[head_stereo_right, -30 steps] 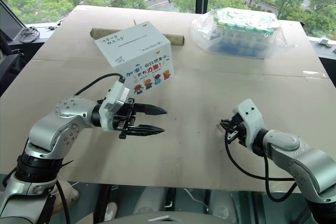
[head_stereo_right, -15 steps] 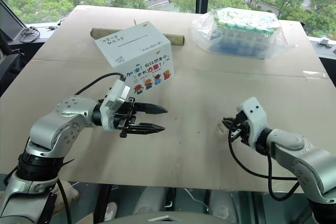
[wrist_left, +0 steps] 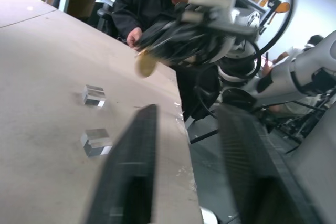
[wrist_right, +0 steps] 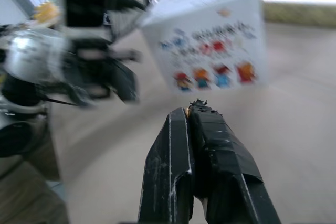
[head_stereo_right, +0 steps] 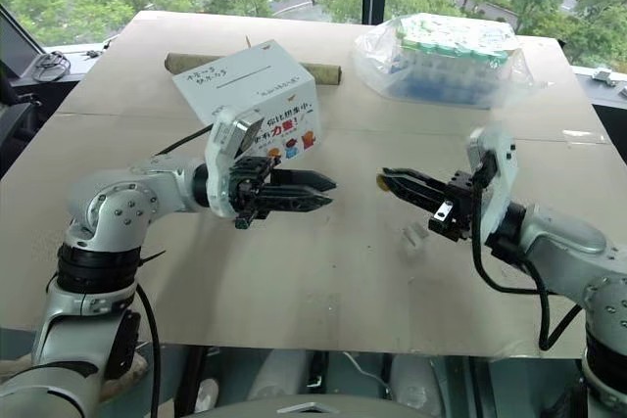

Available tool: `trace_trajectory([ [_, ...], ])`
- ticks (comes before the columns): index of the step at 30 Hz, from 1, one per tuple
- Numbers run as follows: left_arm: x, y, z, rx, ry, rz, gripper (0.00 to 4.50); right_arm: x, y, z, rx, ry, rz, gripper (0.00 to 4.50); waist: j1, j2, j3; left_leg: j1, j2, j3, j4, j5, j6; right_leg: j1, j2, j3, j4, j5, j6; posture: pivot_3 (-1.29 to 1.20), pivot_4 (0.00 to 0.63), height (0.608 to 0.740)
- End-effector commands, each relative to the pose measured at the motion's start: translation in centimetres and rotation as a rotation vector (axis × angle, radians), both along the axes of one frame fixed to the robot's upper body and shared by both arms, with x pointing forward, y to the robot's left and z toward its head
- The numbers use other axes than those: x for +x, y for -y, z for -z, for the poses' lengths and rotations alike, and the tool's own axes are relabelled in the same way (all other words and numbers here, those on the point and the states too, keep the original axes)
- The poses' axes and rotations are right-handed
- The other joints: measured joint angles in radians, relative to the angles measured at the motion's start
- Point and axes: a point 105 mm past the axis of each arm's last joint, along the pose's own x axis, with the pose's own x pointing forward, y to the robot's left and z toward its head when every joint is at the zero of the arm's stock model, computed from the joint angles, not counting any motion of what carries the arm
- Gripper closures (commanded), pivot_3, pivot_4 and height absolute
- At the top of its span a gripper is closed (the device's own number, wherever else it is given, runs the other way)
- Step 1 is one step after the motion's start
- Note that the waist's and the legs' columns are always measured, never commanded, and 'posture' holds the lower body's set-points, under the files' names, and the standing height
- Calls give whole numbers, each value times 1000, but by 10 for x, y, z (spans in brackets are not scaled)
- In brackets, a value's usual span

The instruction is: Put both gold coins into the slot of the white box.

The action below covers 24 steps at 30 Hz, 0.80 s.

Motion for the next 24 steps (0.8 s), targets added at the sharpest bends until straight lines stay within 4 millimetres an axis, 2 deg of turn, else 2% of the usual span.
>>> trace_trajectory([
  [1, 0, 9, -12, -45, 3, 47, 3903, -11, -13, -18, 15, 41, -85, 4500, 3, 0, 0, 0, 0, 0, 0, 0, 0, 0, 0, 0, 0, 0, 0, 0, 150, 740],
  [12, 0, 16, -26, -104, -16, 93, 3903, -15, -23, -28, 18, 42, -125, 4500, 1, 0, 0, -1, -1, 0, 0, 0, 0, 0, -1, 0, -1, 0, 0, 0, 150, 740],
  [24, -4, 17, -28, -113, -20, 118, 3903, -15, -26, -27, 14, 42, -135, 4500, 1, 0, 0, -1, -1, 0, 0, 0, 0, 0, -1, -1, -2, 0, 0, 0, 150, 740],
])
